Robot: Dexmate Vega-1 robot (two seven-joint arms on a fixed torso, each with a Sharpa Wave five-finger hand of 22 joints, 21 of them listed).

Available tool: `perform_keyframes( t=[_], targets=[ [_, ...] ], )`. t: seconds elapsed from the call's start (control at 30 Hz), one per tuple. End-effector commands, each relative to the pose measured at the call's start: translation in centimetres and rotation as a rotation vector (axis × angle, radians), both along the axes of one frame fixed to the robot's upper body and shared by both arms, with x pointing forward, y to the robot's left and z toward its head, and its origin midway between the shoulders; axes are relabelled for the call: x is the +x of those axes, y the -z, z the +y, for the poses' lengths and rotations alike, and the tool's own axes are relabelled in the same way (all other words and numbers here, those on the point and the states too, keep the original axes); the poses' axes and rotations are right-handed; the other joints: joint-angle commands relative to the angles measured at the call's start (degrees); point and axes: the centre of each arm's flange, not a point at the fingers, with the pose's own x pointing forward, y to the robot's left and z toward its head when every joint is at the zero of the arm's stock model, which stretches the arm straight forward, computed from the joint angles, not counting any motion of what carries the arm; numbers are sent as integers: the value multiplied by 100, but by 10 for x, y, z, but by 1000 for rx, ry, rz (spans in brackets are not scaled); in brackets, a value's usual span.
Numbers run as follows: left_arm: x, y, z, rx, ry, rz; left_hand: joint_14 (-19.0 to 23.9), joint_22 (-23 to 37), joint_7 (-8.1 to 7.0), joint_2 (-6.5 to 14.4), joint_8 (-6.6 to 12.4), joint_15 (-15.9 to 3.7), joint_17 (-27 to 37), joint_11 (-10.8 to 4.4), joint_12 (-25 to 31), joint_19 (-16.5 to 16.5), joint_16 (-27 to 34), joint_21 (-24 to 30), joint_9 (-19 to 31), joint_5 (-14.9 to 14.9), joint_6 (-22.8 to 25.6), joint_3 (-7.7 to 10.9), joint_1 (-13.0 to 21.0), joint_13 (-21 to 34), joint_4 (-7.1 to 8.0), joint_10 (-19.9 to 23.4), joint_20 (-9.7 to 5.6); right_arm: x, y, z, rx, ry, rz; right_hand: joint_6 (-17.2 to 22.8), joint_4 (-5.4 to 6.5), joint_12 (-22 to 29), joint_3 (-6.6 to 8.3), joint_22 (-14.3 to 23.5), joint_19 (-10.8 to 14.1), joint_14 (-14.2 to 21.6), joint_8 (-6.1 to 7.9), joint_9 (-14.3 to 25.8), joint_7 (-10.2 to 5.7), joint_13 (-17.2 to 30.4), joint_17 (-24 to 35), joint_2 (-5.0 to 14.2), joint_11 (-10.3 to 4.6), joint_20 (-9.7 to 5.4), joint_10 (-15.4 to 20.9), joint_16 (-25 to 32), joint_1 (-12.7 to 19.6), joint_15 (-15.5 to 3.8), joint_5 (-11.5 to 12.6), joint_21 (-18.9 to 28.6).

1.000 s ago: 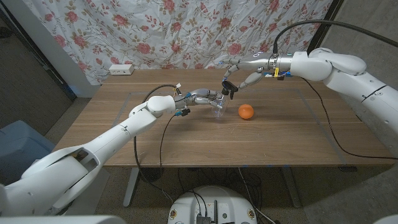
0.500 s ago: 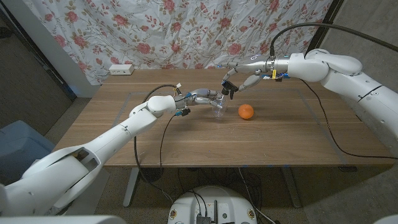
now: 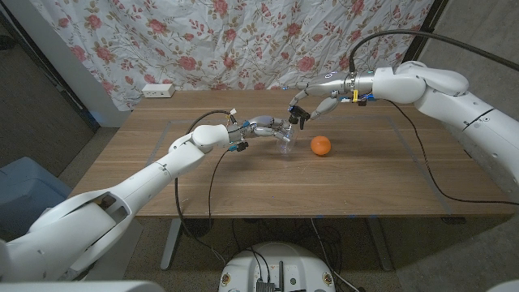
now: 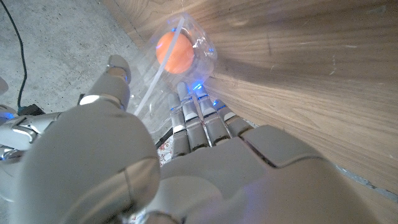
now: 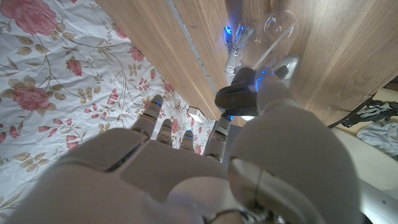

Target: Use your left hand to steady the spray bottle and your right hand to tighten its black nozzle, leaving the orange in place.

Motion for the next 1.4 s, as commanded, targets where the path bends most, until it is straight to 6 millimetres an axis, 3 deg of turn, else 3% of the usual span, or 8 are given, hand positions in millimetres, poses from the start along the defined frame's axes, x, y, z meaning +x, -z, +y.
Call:
perform_keyframes(
  t=[0.03,0.2,0.47,0.93,1.4],
  targets=[
    [0,-1,-1,8,8,-2,52,18,-435,769,654,-619,11,-448,22,47,1,-10,35,29,1061,281,-491,23,236,479,-79,2,-2,1,-19,35,47,-90,36,-13,-38,16,54,-14,-64,-1,-4,5,6,-30,96,12,-21,50,-125,88,-19,37],
    [0,0,-1,8,9,-1,51,18,-434,769,649,-620,14,-445,21,50,2,-10,40,29,1051,284,-491,25,232,479,-74,1,-2,1,-23,42,45,-69,62,-5,-61,17,60,-19,-64,6,0,7,8,-37,129,13,-18,55,-187,97,-25,38],
    [0,0,0,8,7,-1,50,18,-431,766,648,-613,17,-445,20,49,4,-10,41,29,1065,288,-489,26,226,483,-71,0,-4,0,-23,60,17,330,129,56,-164,20,118,29,123,97,11,16,18,-77,186,-29,99,103,-434,90,-27,55],
    [0,-2,2,9,2,-2,48,18,-432,765,638,-609,24,-423,14,54,8,-10,38,28,1072,293,-489,27,225,479,-72,0,-10,1,-2,63,-61,1298,34,211,-114,18,415,333,552,163,-1,6,31,155,-143,-222,755,256,-313,-173,10,99],
    [1,-2,0,8,3,-2,49,18,-429,763,628,-604,27,-429,11,59,9,-9,48,27,1059,298,-498,33,228,475,-67,-2,-8,4,25,36,-84,2037,90,272,-189,20,571,525,832,145,12,3,38,244,-210,-276,1202,340,-443,-279,-25,97]
  ],
)
